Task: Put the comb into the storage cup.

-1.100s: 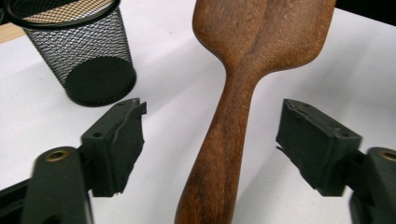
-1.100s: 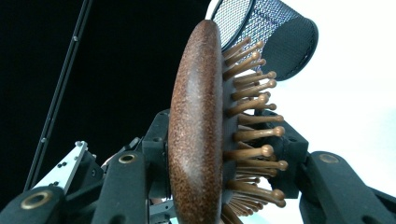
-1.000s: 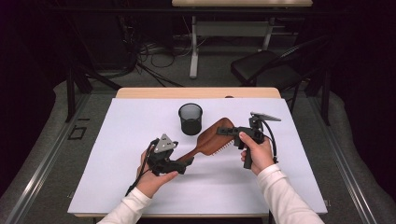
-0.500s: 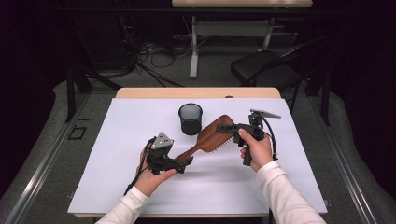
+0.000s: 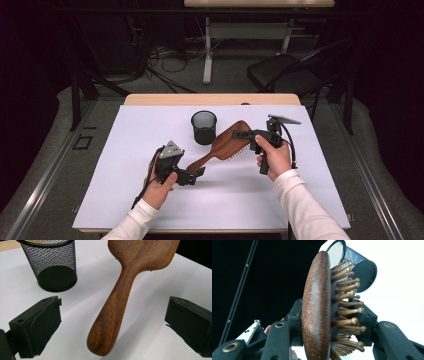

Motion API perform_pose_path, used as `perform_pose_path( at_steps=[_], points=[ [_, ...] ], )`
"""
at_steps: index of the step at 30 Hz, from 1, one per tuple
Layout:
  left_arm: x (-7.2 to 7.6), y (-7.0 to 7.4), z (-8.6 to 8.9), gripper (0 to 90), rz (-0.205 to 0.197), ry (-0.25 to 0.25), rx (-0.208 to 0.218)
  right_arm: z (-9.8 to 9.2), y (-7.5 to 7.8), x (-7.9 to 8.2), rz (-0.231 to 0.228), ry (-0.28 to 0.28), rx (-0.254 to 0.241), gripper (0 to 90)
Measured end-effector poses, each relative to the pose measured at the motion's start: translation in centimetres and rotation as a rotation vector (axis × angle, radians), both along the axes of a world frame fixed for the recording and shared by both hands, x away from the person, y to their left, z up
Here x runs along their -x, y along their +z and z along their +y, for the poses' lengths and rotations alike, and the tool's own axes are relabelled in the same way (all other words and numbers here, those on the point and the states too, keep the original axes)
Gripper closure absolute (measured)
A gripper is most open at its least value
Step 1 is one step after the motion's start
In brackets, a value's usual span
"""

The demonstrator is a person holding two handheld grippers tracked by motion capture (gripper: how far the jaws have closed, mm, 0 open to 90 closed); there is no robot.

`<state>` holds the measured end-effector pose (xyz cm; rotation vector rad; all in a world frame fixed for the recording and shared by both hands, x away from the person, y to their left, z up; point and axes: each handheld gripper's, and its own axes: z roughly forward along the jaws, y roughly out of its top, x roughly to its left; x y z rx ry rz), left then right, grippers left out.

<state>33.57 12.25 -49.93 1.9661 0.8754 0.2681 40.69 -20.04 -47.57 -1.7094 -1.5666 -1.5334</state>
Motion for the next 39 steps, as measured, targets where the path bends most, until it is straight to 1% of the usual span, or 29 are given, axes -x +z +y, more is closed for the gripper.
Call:
perform_pose_path(
  at_steps=[1, 2, 3, 4, 7, 8, 15, 17, 18, 20, 21, 26, 27, 28, 34, 36, 37, 38, 39],
  points=[
    [0.0, 0.0, 0.0, 0.4, -0.001, 0.004, 0.003, -0.1, 0.1, 0.0, 0.006, 0.019, 0.015, 51.0],
    [0.0, 0.1, 0.1, 0.4, -0.002, 0.006, 0.006, -0.1, 0.2, -0.1, 0.009, 0.014, 0.012, 51.0],
    [0.0, 0.1, 0.2, 0.4, 0.001, 0.008, 0.010, -0.1, 0.2, -0.2, -0.001, 0.011, 0.018, 51.0],
    [0.0, 0.1, 0.2, 0.4, -0.001, 0.011, 0.011, -0.1, 0.4, -0.2, 0.003, 0.018, 0.023, 51.0],
    [-0.1, 0.2, 0.5, 0.4, -0.001, 0.016, 0.011, 0.0, 0.5, -0.4, -0.002, 0.010, 0.019, 51.0],
    [-0.1, 0.2, 0.5, 0.4, -0.001, 0.020, 0.014, 0.0, 0.6, -0.4, 0.001, 0.018, 0.031, 51.0],
    [-0.3, 0.3, 1.0, 0.4, 0.007, 0.038, 0.018, 0.1, 1.1, -0.9, -0.003, 0.001, 0.038, 50.9],
    [-0.3, 0.3, 1.0, 0.4, 0.008, 0.038, 0.019, 0.2, 1.2, -1.0, -0.007, -0.006, 0.037, 50.9],
    [-0.4, 0.3, 1.0, 0.4, 0.007, 0.037, 0.017, 0.1, 1.3, -1.1, -0.001, 0.001, 0.042, 50.9],
    [-0.3, 0.3, 1.0, 0.4, 0.003, 0.036, 0.017, 0.1, 1.3, -1.2, -0.007, -0.011, 0.039, 50.9],
    [-0.3, 0.3, 1.0, 0.4, 0.003, 0.035, 0.019, 0.1, 1.3, -1.3, -0.004, -0.007, 0.045, 50.9],
    [-0.3, 0.3, 1.1, 0.4, 0.005, 0.036, 0.018, 0.1, 1.6, -1.7, -0.006, -0.021, 0.040, 50.9],
    [-0.4, 0.3, 1.1, 0.4, 0.005, 0.036, 0.018, 0.0, 1.7, -1.7, 0.002, -0.016, 0.043, 50.9],
    [-0.4, 0.3, 1.1, 0.4, 0.005, 0.036, 0.018, 0.0, 1.8, -1.8, -0.008, -0.023, 0.035, 50.9],
    [-0.3, 0.2, 1.0, 0.4, 0.005, 0.035, 0.016, -0.1, 2.8, -2.0, -0.020, -0.034, 0.040, 50.9],
    [-0.3, 0.2, 1.0, 0.4, 0.006, 0.037, 0.017, 0.0, 3.2, -2.1, -0.033, -0.037, 0.044, 50.9],
    [-0.3, 0.2, 1.0, 0.4, 0.006, 0.036, 0.018, 0.1, 3.3, -2.2, -0.040, -0.053, 0.038, 50.9],
    [-0.3, 0.2, 1.0, 0.4, 0.006, 0.035, 0.016, 0.0, 3.6, -2.2, -0.032, -0.040, 0.045, 50.9],
    [-0.3, 0.2, 0.9, 0.4, 0.005, 0.036, 0.018, 0.0, 3.7, -2.3, -0.037, -0.041, 0.050, 50.9]
  ],
)
